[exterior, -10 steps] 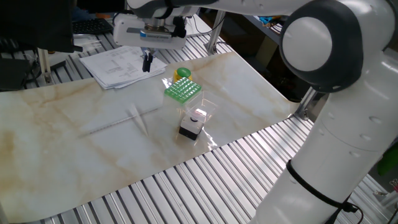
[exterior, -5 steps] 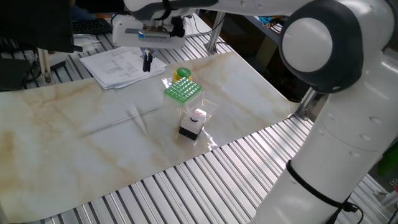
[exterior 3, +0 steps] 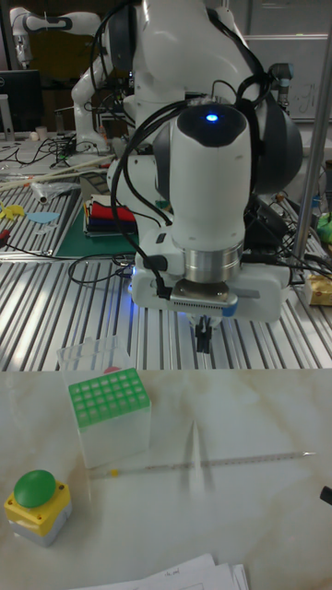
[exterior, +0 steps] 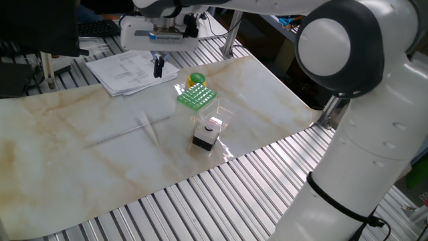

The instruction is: Insert a large pipette tip into the holder for large pipette tips

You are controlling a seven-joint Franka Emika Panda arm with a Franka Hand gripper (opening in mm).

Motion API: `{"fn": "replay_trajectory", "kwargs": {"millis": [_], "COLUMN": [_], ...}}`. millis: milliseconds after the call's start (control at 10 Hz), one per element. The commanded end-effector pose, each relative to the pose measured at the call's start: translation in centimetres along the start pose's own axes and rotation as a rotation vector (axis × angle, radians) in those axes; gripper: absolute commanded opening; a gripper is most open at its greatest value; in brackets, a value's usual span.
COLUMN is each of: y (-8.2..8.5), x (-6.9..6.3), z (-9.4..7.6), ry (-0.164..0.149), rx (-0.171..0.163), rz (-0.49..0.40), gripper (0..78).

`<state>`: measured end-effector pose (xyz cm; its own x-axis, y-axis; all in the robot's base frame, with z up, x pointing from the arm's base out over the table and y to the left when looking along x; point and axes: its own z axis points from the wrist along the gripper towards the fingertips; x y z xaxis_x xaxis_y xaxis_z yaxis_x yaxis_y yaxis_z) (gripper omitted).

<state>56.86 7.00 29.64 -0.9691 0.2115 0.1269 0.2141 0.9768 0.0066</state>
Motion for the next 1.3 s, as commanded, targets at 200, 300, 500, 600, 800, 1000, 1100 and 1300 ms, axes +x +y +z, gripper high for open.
{"fn": "replay_trajectory", "kwargs": {"millis": [200, 300, 500, 600, 800, 1000, 1100, 1300], "y": [0.0, 0.1, 0.5, 0.6, 0.7, 0.8, 0.9, 1.5], "x": [0.0, -0.3, -1.1, -1.5, -2.3, -4.0, -4.4, -5.5], "z": [-0.1, 0.1, 0.8, 1.1, 1.8, 3.5, 3.9, 5.5], "ry": [0.020, 0.018, 0.028, 0.030, 0.036, 0.035, 0.035, 0.035], "rx": [0.006, 0.012, 0.017, 0.023, 0.029, 0.033, 0.033, 0.036], "rz": [0.002, 0.012, 0.023, 0.021, 0.013, -0.004, -0.006, -0.002], "gripper": [0.0, 0.0, 0.0, 0.0, 0.0, 0.0, 0.0, 0.0]}}
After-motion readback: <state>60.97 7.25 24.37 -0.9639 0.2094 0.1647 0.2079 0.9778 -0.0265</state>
